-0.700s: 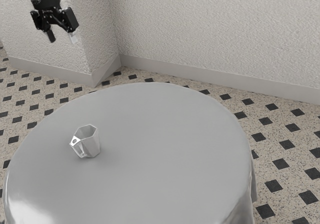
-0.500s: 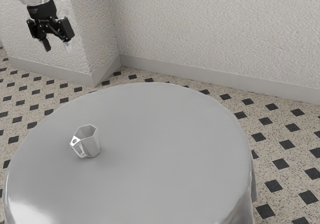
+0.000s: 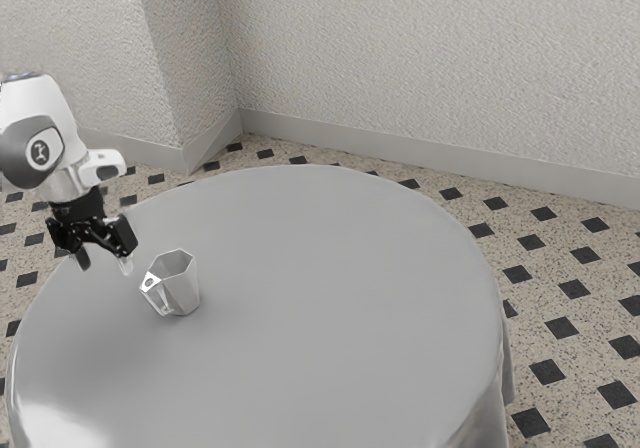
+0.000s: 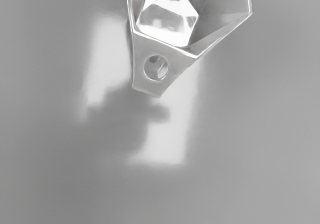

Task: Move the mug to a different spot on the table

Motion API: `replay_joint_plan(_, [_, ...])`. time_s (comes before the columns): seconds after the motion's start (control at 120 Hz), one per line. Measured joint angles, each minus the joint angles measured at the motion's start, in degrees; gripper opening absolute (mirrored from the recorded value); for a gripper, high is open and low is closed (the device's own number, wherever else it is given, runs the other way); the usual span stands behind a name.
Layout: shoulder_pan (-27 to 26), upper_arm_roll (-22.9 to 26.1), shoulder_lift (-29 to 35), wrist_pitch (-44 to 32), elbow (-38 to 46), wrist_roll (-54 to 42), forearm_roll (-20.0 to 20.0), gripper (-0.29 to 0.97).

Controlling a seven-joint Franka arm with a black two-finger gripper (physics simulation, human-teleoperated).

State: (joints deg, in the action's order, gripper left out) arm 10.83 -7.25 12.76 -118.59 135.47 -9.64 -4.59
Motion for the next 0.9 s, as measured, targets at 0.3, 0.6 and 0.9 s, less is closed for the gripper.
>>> replay_joint_plan(0.3, [-1.8, 0.1, -2.8, -12.5, 8.8, 1.9, 0.2, 0.65])
replay_joint_plan(0.6, [-3.0, 0.1, -11.0, -25.0, 9.1, -0.4, 0.5, 0.65])
replay_joint_plan(0.9, [-3.4, 0.1, -14.1, -33.4, 9.1, 0.4, -0.2, 0.65])
